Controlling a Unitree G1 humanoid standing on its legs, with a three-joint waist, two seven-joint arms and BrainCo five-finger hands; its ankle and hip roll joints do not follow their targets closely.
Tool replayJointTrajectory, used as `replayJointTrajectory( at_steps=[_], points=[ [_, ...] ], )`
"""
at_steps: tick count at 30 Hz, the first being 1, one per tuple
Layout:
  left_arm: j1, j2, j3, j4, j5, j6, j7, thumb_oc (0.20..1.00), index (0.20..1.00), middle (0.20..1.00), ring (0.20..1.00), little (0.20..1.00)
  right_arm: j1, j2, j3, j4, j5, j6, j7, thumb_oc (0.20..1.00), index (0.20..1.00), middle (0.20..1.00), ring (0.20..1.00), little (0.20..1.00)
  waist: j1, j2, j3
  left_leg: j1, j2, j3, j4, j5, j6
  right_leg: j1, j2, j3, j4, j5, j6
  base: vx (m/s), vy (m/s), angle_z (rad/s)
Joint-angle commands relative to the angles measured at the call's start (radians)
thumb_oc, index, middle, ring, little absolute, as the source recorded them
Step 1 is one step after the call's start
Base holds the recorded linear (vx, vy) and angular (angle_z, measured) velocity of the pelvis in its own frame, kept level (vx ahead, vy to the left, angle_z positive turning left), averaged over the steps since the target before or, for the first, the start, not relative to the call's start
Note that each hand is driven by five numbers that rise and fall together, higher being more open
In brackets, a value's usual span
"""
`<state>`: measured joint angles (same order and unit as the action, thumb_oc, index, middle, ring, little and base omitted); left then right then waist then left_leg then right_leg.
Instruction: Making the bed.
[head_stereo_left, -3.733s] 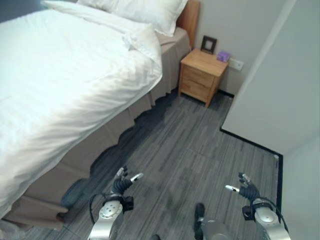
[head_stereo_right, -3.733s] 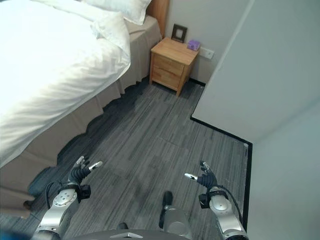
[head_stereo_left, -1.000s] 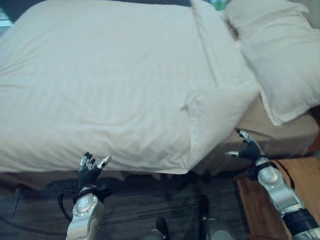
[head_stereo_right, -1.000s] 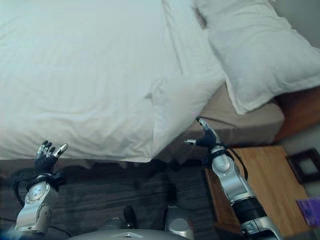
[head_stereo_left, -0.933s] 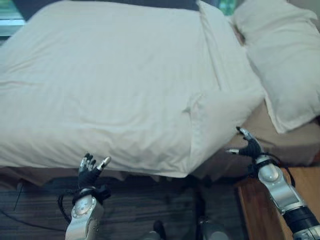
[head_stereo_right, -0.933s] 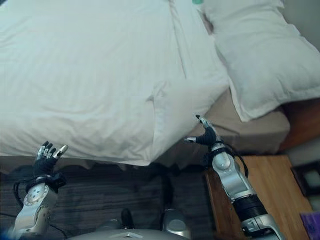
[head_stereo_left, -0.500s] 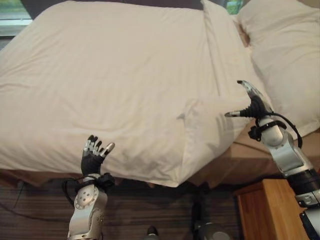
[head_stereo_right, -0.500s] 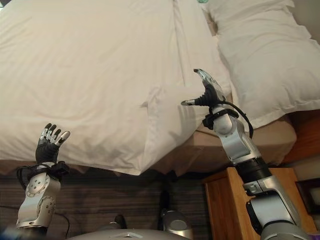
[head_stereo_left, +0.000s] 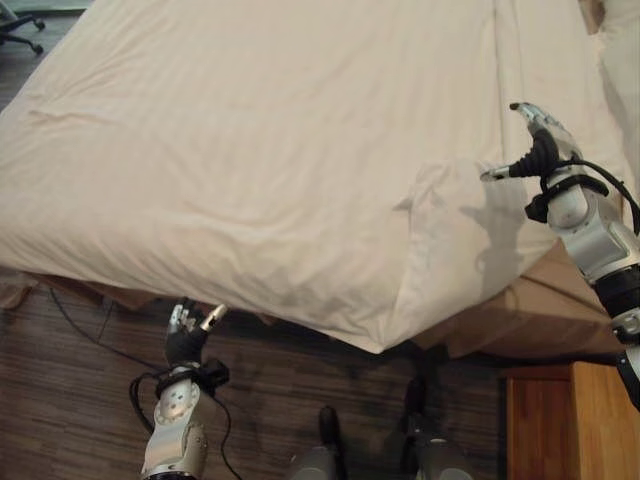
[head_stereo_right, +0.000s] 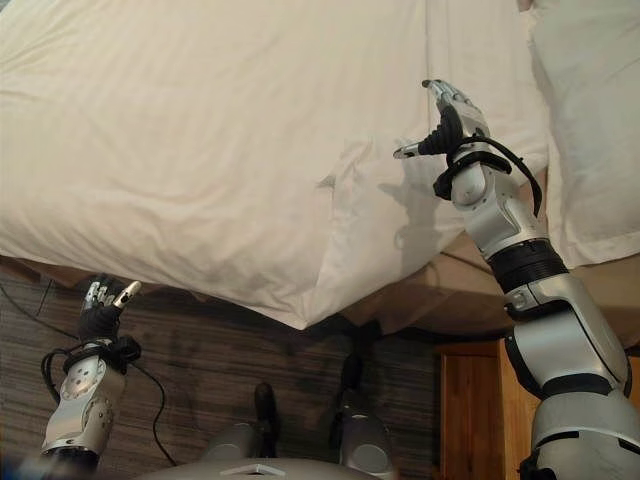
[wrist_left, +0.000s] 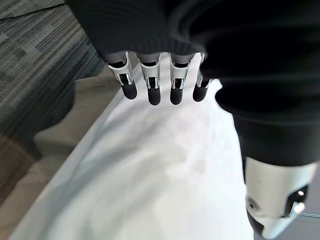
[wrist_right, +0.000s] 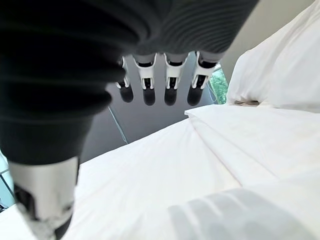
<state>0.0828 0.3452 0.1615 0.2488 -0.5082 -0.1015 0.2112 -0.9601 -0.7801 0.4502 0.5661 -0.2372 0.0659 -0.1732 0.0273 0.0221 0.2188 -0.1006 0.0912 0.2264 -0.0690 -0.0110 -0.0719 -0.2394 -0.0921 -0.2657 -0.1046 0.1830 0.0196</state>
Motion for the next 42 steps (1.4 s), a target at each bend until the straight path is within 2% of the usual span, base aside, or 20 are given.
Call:
replayJointTrajectory(
  at_steps=[1,6,13,14,15,16,17,18,19,23,25,26,27,30,31,36,40,42],
  points=[
    [-0.041,0.083,-0.032,-0.023,-0.017,-0.087,-0.002,1.0,1.0,1.0,1.0,1.0,-0.165,-0.041,0.066,0.029,-0.026,-0.014,-0.066,1.0,1.0,1.0,1.0,1.0,0.006,0.001,0.005,-0.014,0.062,0.056,-0.018,0.071,-0.072,-0.019,-0.065,0.004,0.017,-0.092,0.098,-0.03,-0.047,0.11],
    [-0.049,0.074,-0.042,0.008,-0.022,-0.099,0.01,1.0,1.0,1.0,1.0,1.0,-0.219,-0.001,0.073,0.088,-0.001,-0.01,-0.097,1.0,1.0,1.0,1.0,1.0,0.021,0.016,0.007,-0.062,0.066,0.056,-0.018,0.08,-0.076,-0.064,-0.066,0.006,0.017,-0.085,0.099,-0.03,-0.046,0.06],
    [-0.077,0.053,-0.096,0.066,-0.012,-0.106,0.015,1.0,1.0,1.0,1.0,1.0,-0.23,0.094,0.074,0.172,0.016,0.0,-0.12,1.0,1.0,1.0,1.0,1.0,0.042,0.069,0.026,-0.121,0.052,0.047,-0.018,0.09,-0.074,-0.123,-0.081,0.012,0.017,-0.07,0.105,-0.05,-0.004,-0.01],
    [-0.333,0.146,-0.123,0.2,-0.026,-0.072,0.074,1.0,1.0,1.0,1.0,1.0,-0.199,0.152,0.083,0.163,0.06,-0.025,-0.104,1.0,1.0,1.0,1.0,1.0,-0.003,0.076,0.026,-0.127,0.055,0.062,-0.018,0.092,-0.076,-0.133,-0.079,0.023,0.017,-0.066,0.107,0.0,0.055,0.02],
    [-0.39,0.134,-0.174,0.27,0.016,-0.072,0.085,1.0,1.0,1.0,1.0,1.0,-0.2,0.183,0.098,0.222,0.056,0.002,-0.104,1.0,1.0,1.0,1.0,1.0,-0.01,0.074,0.033,-0.128,0.055,0.069,-0.018,0.092,-0.078,-0.136,-0.079,0.027,0.017,-0.064,0.108,0.0,0.043,0.17],
    [-0.397,0.134,-0.176,0.276,0.016,-0.075,0.085,1.0,1.0,1.0,1.0,1.0,-0.203,0.182,0.098,0.224,0.057,0.001,-0.105,1.0,1.0,1.0,1.0,1.0,-0.008,0.074,0.036,-0.127,0.055,0.07,-0.018,0.092,-0.078,-0.136,-0.079,0.028,0.017,-0.064,0.108,-0.02,0.018,0.17],
    [-0.474,0.102,-0.236,0.259,0.079,-0.078,0.136,1.0,1.0,1.0,1.0,1.0,-0.193,0.281,0.129,0.273,0.035,0.024,-0.126,1.0,1.0,1.0,1.0,1.0,-0.021,0.078,0.036,-0.131,0.052,0.071,-0.018,0.089,-0.077,-0.14,-0.077,0.037,0.017,-0.06,0.11,-0.02,-0.003,0.04],
    [-0.51,0.112,-0.246,0.265,0.088,-0.073,0.143,1.0,1.0,1.0,1.0,1.0,-0.205,0.298,0.143,0.303,0.024,0.034,-0.123,0.774,0.774,0.774,0.774,0.774,-0.024,0.079,0.036,-0.13,0.05,0.07,-0.018,0.088,-0.077,-0.14,-0.077,0.037,0.017,-0.059,0.11,-0.03,0.001,-0.14],
    [-0.542,0.114,-0.257,0.278,0.088,-0.063,0.141,1.0,1.0,1.0,1.0,1.0,-0.208,0.309,0.162,0.33,0.004,0.044,-0.119,0.2,0.2,0.2,0.2,0.2,-0.029,0.081,0.037,-0.126,0.048,0.07,-0.018,0.086,-0.077,-0.138,-0.078,0.039,0.017,-0.058,0.11,-0.02,0.009,-0.2],
    [-0.603,0.112,-0.293,0.316,0.086,-0.053,0.128,1.0,1.0,1.0,1.0,1.0,-0.218,0.354,0.156,0.375,0.033,0.059,-0.099,0.2,0.2,0.2,0.2,0.2,-0.053,0.078,0.041,-0.097,0.038,0.071,-0.018,0.077,-0.072,-0.117,-0.088,0.046,0.017,-0.054,0.111,-0.02,0.036,-0.04],
    [-0.612,0.11,-0.309,0.325,0.073,-0.05,0.113,1.0,1.0,1.0,1.0,1.0,-0.233,0.36,0.161,0.352,0.046,0.059,-0.091,0.2,0.2,0.2,0.2,0.2,-0.066,0.069,0.034,-0.073,0.032,0.076,-0.018,0.068,-0.068,-0.101,-0.091,0.051,0.017,-0.05,0.11,0.0,0.062,-0.03],
    [-0.62,0.107,-0.324,0.338,0.07,-0.041,0.101,1.0,1.0,1.0,1.0,1.0,-0.24,0.359,0.159,0.327,0.055,0.056,-0.089,0.2,0.2,0.2,0.2,0.2,-0.08,0.055,0.029,-0.038,0.027,0.082,-0.018,0.054,-0.061,-0.073,-0.096,0.056,0.017,-0.047,0.111,-0.01,0.105,0.01],
    [-0.622,0.114,-0.328,0.35,0.068,-0.032,0.088,1.0,1.0,1.0,1.0,1.0,-0.251,0.348,0.153,0.31,0.064,0.055,-0.089,0.2,0.2,0.2,0.2,0.2,-0.088,0.042,0.02,-0.012,0.021,0.087,-0.018,0.045,-0.056,-0.053,-0.099,0.06,0.017,-0.045,0.112,0.0,0.09,0.03],
    [-0.618,0.113,-0.33,0.356,0.06,-0.03,0.082,1.0,1.0,1.0,1.0,1.0,-0.255,0.336,0.148,0.293,0.067,0.053,-0.089,0.2,0.2,0.2,0.2,0.2,-0.093,0.031,0.015,0.01,0.018,0.094,-0.018,0.039,-0.054,-0.037,-0.099,0.064,0.017,-0.043,0.113,0.0,0.041,-0.02],
    [-0.6,0.112,-0.328,0.348,0.056,-0.024,0.069,1.0,1.0,1.0,1.0,1.0,-0.246,0.324,0.138,0.261,0.072,0.05,-0.087,0.2,0.2,0.2,0.2,0.2,-0.101,0.014,0.003,0.04,0.015,0.102,-0.018,0.031,-0.048,-0.016,-0.098,0.07,0.017,-0.041,0.114,-0.02,0.073,-0.03],
    [-0.497,0.125,-0.288,0.297,0.051,0.0,0.035,1.0,1.0,1.0,1.0,1.0,-0.139,0.272,0.091,0.154,0.048,0.051,-0.067,0.2,0.2,0.2,0.2,0.2,-0.118,-0.025,-0.03,0.106,0.009,0.126,-0.018,0.012,-0.038,0.027,-0.091,0.093,0.017,-0.036,0.118,-0.01,0.067,-0.2],
    [-0.421,0.133,-0.245,0.294,0.048,0.022,0.016,1.0,1.0,1.0,1.0,1.0,-0.008,0.241,0.035,0.121,0.032,0.06,-0.048,0.2,0.2,0.2,0.2,0.2,-0.136,-0.044,-0.057,0.163,0.006,0.164,-0.018,-0.008,-0.029,0.053,-0.077,0.123,0.017,-0.033,0.122,-0.01,0.045,-0.34],
    [-0.395,0.131,-0.235,0.3,0.059,0.035,0.006,1.0,1.0,1.0,1.0,1.0,0.069,0.204,0.004,0.094,-0.009,0.07,-0.043,0.2,0.2,0.2,0.2,0.2,-0.16,-0.035,-0.063,0.177,0.004,0.18,-0.018,-0.014,-0.028,0.054,-0.075,0.136,0.017,-0.031,0.126,-0.04,0.055,-0.3]
  ],
)
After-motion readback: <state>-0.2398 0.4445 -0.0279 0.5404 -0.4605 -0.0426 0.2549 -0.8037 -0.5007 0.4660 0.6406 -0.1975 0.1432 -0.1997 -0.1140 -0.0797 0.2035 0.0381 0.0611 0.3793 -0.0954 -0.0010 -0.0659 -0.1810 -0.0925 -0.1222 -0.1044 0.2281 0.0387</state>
